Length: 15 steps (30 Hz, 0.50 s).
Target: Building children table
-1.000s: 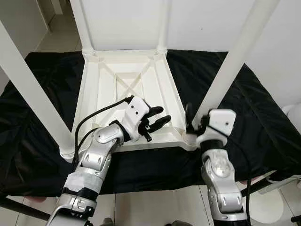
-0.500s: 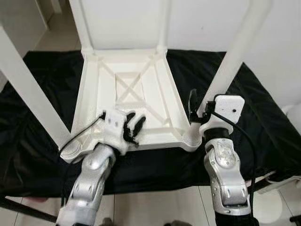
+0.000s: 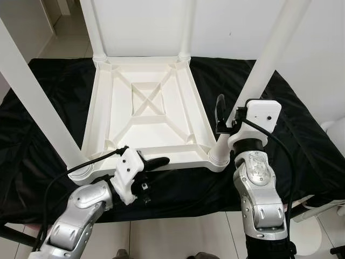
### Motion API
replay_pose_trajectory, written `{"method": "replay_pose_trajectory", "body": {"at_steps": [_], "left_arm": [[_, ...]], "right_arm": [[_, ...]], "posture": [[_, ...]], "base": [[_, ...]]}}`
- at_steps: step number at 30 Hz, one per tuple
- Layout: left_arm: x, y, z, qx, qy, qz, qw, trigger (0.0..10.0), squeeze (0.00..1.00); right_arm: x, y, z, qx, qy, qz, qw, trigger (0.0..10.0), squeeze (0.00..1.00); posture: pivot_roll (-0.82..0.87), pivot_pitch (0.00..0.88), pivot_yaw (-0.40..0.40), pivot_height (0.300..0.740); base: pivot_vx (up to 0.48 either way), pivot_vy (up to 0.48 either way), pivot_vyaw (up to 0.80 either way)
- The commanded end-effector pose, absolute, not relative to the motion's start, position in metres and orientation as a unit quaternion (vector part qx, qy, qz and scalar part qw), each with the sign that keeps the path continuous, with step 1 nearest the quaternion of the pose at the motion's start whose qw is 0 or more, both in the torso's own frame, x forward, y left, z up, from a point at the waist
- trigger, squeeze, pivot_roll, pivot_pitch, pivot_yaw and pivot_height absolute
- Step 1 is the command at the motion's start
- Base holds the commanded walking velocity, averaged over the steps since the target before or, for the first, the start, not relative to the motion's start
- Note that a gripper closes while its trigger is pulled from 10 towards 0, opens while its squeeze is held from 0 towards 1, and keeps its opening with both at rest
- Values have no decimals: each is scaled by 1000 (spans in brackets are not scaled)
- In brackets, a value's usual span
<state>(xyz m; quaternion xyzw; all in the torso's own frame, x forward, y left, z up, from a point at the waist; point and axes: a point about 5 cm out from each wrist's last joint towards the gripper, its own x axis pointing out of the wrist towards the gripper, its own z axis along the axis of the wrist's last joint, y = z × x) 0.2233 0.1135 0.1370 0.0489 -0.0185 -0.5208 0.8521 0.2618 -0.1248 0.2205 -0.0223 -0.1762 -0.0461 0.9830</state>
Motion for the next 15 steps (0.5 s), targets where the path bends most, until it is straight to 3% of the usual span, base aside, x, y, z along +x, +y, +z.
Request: {"method": "replay_pose_trajectory", "body": {"at_steps": [1,9,15], "left_arm": [[215,109,137,48,-14,-585,809,10000,0],[212,110,136,46,5,-605,795,10000,0],[214,110,142,32,1,-596,803,10000,0]], "right_arm": [[264,-125,221,-22,-173,-51,983,10000,0],[267,-118,232,-30,-181,-51,982,10000,0],[263,-113,243,-18,-188,-40,981,10000,0]], "posture": [[14,9,-42,740],[13,14,-46,740],[14,20,-45,740]], "base": [[0,0,0],[0,0,0],[0,0,0]]}}
